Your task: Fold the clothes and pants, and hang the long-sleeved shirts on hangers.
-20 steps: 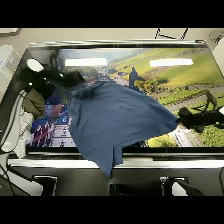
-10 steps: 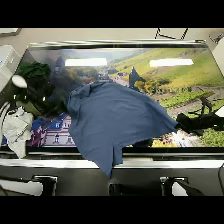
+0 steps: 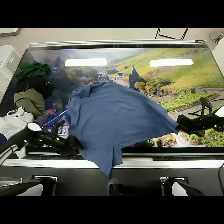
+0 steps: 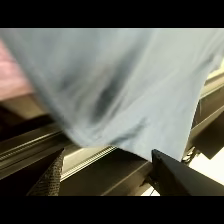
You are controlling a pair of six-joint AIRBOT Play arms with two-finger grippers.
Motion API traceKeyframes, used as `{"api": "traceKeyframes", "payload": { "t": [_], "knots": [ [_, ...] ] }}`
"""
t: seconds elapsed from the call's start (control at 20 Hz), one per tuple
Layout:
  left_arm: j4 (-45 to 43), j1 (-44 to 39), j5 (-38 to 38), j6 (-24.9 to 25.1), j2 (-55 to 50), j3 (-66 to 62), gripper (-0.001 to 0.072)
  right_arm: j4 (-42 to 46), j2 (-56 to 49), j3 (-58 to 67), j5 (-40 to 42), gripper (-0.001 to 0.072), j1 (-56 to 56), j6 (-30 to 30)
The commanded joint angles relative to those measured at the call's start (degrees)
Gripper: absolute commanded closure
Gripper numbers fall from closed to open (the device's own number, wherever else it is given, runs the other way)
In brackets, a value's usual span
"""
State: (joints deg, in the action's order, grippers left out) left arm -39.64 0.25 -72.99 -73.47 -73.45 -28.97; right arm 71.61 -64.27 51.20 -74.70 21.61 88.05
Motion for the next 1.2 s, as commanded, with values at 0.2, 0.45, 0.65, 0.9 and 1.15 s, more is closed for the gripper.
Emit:
{"api": "traceKeyframes", "payload": {
  "t": [0.2, 0.45, 0.65, 0.9, 1.15],
  "knots": [
    [11.23, -12.87, 14.01, -2.01, 0.74, 3.56, 0.0689, -0.09, -0.02, -0.02, -3.52, 0.0674, -0.02, -0.04],
    [6.82, -9.05, 12.81, -1.05, 8.66, -6.32, 0.0691, -3.28, 0.66, 5.22, -4.28, 0.0675, -0.02, -0.52],
    [-1.55, 4.15, 12.11, -3.91, 19.47, -34.75, 0.069, -5.25, 1.07, 30.29, 0.44, 0.0675, -0.02, -3.45],
    [-1.55, 17.22, 18.08, -3.93, 21.86, -76.56, 0.0689, -2.08, 3.17, 66.45, 2.89, 0.0675, -0.02, -6.32],
    [-0.87, 17.75, 21.88, -4.11, 24.04, -87.93, 0.0689, -1.49, 12.52, 68.76, 3.52, 0.0675, -0.02, -3.61]
  ]
}}
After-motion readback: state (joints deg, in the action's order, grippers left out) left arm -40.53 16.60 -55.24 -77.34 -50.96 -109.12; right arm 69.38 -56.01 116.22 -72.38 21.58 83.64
